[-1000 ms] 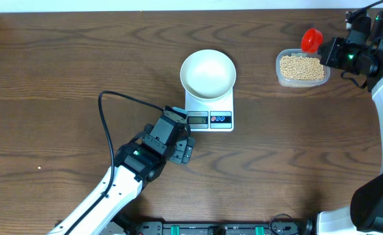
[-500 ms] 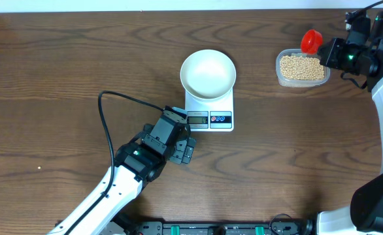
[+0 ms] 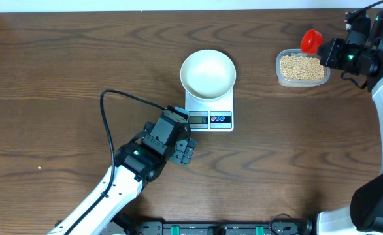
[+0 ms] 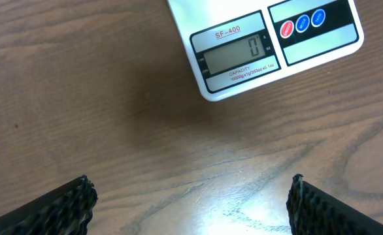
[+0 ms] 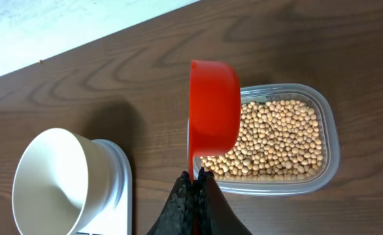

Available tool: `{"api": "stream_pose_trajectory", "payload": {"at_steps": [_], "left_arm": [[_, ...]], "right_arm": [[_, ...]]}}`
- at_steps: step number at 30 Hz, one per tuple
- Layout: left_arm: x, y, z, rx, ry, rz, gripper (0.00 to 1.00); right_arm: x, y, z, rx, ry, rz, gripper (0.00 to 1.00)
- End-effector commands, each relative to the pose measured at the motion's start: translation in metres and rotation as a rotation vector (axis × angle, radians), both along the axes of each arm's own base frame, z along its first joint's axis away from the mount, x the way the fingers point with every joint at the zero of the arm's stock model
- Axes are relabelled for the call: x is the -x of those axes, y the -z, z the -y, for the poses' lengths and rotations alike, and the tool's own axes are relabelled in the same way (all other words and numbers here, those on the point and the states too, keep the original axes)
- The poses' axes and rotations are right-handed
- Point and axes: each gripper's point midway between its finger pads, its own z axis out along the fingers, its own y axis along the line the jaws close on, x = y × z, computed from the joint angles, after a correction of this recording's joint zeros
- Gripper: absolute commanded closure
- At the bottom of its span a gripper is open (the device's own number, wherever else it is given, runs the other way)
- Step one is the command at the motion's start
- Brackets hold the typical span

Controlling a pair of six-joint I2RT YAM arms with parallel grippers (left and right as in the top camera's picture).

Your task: Scoop item into bowl and weigh 50g on scale

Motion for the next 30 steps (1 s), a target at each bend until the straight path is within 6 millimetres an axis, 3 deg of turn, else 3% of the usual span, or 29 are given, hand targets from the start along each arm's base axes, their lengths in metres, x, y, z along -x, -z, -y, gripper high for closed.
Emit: {"api": "stream_pose_trajectory", "payload": {"at_steps": [1,30], "left_arm": [[0.0004,0.003,-0.0017,-0.043,0.047,0.007,0.05],[0.0012,0.0032,-0.0001,-0.037,0.054,0.003,0.05]], "right_arm": [[-0.0032,-0.0076,-0.0013,0.018,-0.017,0.026,0.99],[-0.0038,-0.0071,0.0014,0.035,-0.011,0.028,0.99]]}}
